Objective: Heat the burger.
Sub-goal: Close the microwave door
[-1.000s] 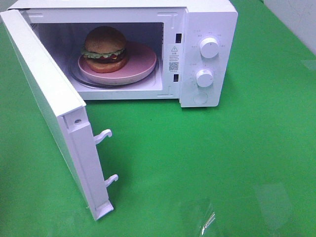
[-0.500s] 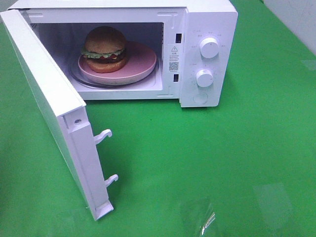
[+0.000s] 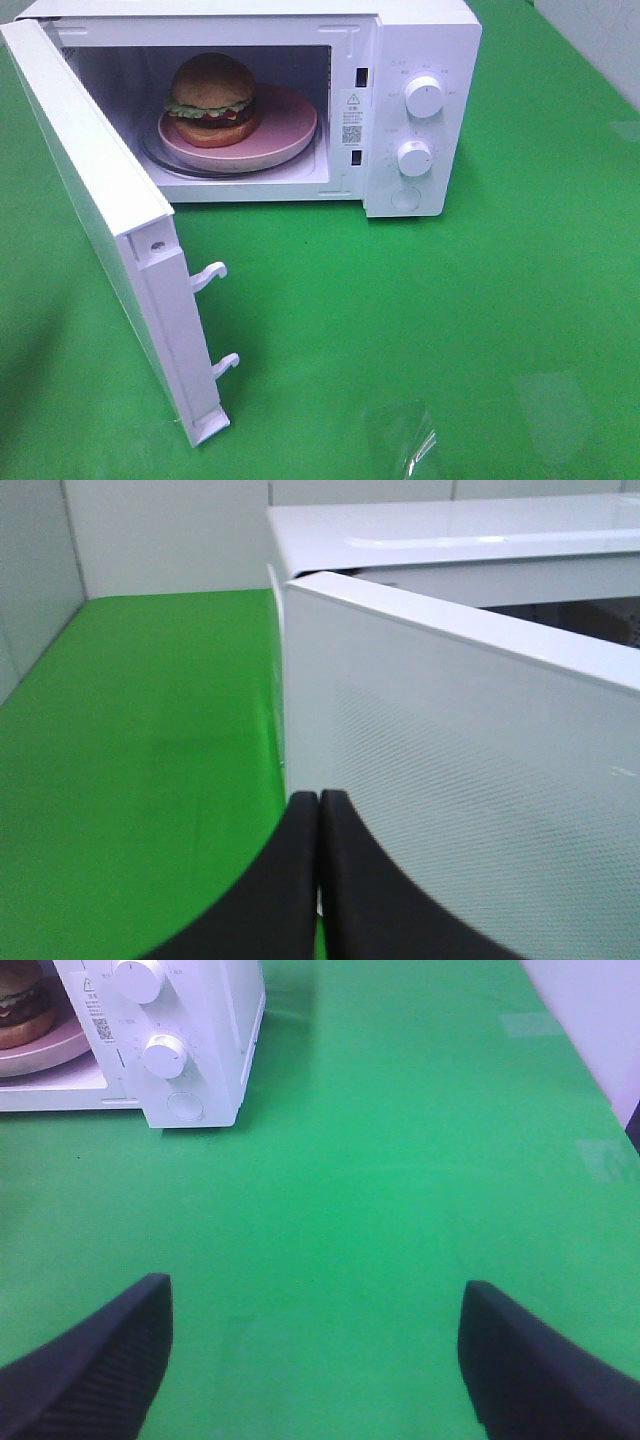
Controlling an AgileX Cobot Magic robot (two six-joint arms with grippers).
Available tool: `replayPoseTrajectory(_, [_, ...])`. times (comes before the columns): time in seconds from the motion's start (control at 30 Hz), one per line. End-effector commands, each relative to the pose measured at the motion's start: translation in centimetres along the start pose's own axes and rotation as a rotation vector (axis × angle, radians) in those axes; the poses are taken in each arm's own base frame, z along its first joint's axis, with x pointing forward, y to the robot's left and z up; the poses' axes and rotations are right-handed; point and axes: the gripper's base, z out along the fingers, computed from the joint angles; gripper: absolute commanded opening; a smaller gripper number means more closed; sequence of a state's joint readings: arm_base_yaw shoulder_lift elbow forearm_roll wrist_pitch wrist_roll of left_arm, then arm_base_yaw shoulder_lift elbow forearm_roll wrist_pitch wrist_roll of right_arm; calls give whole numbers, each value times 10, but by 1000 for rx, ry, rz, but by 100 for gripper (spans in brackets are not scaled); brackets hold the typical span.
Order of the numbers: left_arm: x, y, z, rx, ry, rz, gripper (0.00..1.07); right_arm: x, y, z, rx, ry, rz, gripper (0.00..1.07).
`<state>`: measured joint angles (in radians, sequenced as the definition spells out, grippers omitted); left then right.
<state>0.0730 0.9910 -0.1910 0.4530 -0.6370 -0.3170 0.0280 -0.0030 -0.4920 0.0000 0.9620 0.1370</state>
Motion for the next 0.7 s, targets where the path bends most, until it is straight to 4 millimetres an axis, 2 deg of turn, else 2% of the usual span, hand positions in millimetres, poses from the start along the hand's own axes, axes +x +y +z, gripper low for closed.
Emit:
replayPoseTrajectory(0.03, [1, -4, 5, 64, -23, -15, 0, 1, 0, -4, -1, -32, -10, 75])
replayPoseTrajectory(0.13, [10, -5, 14, 99, -4, -43, 0, 1, 0, -4, -1, -32, -10, 75])
replayPoseTrajectory(0.3, [13, -7, 24, 145, -8, -45, 0, 1, 0, -4, -1, -32, -11, 75])
replayPoseTrajectory(0.37, [17, -8, 34, 183, 14, -37, 0, 1, 0, -4, -1, -32, -11, 75])
replayPoseTrajectory(0.7, [27, -8, 53, 241, 49, -71, 0, 1, 0, -4, -1, -32, -11, 75])
